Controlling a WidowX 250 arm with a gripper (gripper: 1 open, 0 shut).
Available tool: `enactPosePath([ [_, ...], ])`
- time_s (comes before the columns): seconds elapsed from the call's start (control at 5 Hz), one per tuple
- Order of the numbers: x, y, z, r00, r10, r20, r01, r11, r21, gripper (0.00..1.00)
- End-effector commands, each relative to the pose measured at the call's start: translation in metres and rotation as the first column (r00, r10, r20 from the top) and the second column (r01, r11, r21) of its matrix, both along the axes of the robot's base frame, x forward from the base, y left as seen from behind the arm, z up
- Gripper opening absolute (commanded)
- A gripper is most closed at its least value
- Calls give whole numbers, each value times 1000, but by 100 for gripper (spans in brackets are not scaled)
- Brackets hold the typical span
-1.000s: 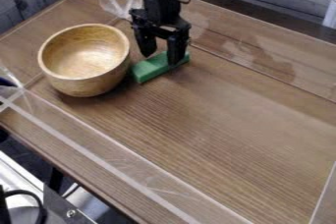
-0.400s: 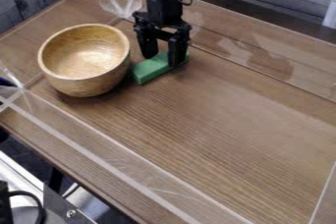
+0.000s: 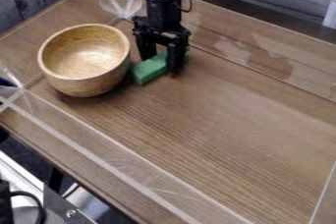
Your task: Put the green block in the brown bowl
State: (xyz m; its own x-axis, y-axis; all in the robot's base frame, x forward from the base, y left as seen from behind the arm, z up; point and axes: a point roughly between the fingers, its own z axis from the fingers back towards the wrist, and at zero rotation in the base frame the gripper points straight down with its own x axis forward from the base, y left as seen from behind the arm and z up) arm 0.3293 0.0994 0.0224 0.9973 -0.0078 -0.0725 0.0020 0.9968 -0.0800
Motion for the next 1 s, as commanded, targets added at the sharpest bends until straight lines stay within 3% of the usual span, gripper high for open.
enactPosePath([
  [0.0, 11, -2, 12, 999, 20, 41, -21, 999, 41, 100],
  [0.2, 11, -7, 9, 999, 47, 28, -49, 997, 63, 100],
  [0.6, 12, -12, 13, 997, 64, 36, -66, 997, 48, 100],
  [0.8, 15, -12, 12, 997, 78, 29, -80, 994, 68, 0],
])
